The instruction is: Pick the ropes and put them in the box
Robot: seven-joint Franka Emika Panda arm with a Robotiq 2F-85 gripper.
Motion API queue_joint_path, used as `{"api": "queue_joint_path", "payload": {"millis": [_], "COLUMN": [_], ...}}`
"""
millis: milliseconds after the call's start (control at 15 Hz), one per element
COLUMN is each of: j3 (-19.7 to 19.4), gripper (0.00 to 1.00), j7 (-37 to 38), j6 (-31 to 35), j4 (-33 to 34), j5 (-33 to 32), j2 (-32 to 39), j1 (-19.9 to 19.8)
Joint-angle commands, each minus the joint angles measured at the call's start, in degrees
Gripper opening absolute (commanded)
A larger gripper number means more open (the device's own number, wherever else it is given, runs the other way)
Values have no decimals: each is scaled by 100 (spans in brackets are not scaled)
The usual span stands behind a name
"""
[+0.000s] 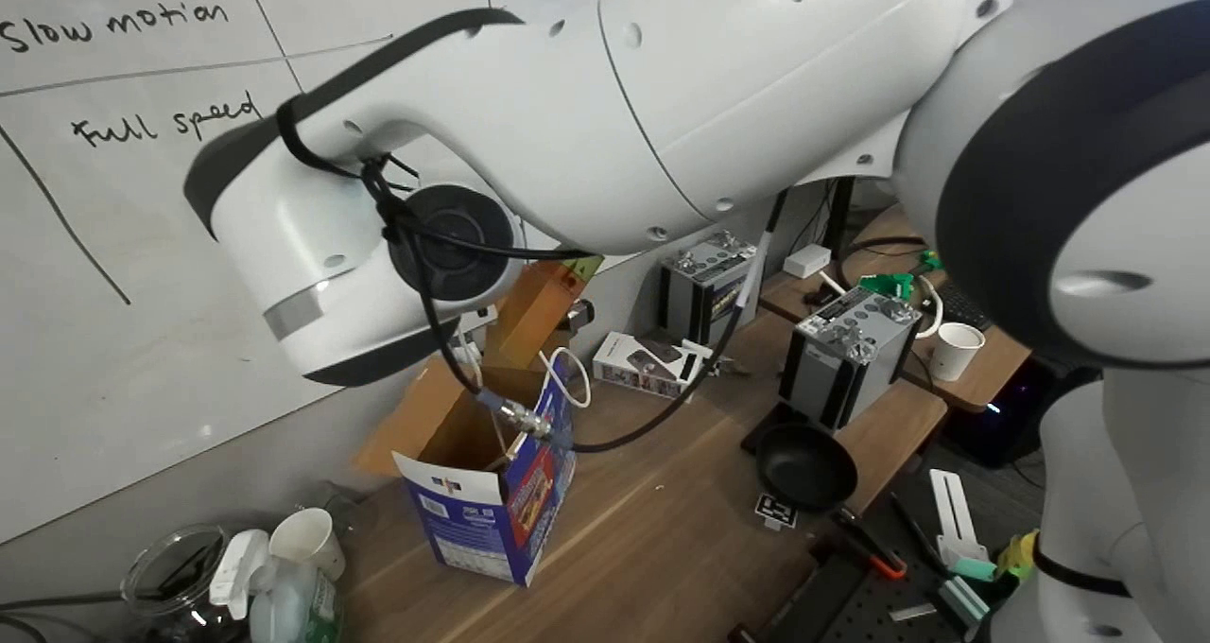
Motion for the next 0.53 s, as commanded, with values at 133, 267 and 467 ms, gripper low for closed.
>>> {"api": "queue_joint_path", "payload": {"millis": [133, 267, 467], "j3": [312, 401, -167], "gripper": [1, 1, 1], "j7": [-1166, -1427, -1864], "j6": [949, 1198, 1101], "j4": [1952, 2467, 3203], "j5": [198, 175, 514], "j2": [673, 855, 1148], "j1": [-10, -24, 331]}}
